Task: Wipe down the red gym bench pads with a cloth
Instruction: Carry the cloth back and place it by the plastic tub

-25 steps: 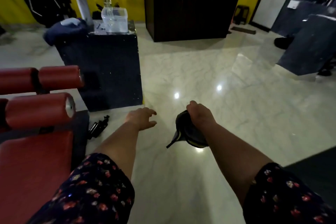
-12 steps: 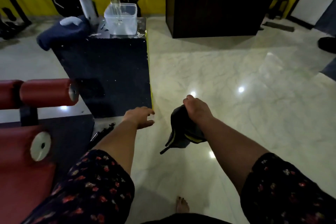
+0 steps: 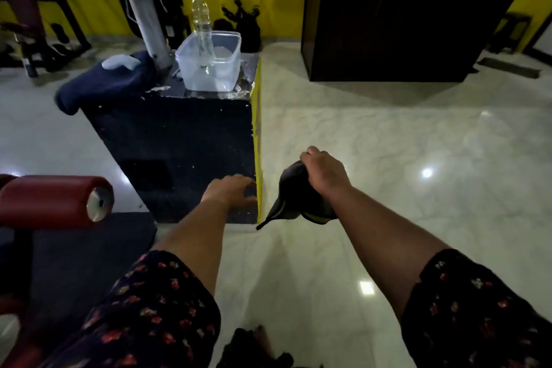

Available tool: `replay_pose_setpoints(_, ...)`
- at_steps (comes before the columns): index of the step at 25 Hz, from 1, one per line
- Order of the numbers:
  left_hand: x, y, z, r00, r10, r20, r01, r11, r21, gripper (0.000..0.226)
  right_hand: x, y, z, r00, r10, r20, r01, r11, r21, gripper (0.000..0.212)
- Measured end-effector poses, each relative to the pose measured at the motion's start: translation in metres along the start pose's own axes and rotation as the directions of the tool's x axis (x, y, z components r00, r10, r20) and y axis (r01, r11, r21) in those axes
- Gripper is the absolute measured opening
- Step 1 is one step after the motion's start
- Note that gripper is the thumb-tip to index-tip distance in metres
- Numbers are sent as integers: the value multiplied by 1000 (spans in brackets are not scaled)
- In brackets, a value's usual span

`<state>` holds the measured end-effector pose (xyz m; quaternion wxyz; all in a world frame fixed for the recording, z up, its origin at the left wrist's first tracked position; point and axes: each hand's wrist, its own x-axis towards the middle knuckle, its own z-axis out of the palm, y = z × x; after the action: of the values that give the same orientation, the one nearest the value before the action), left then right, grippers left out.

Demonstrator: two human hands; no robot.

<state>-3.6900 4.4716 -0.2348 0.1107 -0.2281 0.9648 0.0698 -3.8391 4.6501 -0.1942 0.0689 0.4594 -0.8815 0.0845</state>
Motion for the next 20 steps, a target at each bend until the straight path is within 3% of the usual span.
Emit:
replay_pose_setpoints(4, 69, -18, -30, 997, -1, -77, 2, 1000, 9, 52, 71, 7, 4, 999, 4, -49, -2, 1000, 28, 21)
replay_pose_setpoints(8, 121, -32, -68, 961, -32, -275, 29, 999, -16, 48, 138, 14, 4, 996, 1, -92, 9, 994, 110, 27)
replay_pose_setpoints(11, 151, -47, -93, 922, -17, -388, 1, 999, -42, 43, 181, 14, -2, 976, 54, -209, -16, 984, 179, 27)
replay_pose_setpoints(13, 170, -52, -109, 904, -72, -420, -14, 980, -197, 38, 212, 14, -7, 957, 83, -278, -11, 968, 251, 25)
replay_pose_setpoints(16, 200, -56, -138, 896, -158, -415, -84, 857, -509, 45, 268, 17, -25, 927, 147, -345, 11, 909, 416, 27)
replay_pose_setpoints(20, 244, -63, -171, 864, -174, -473, -206, 735, -646, 72, 343, 22, -54, 928, 118, -353, 91, 849, 521, 35)
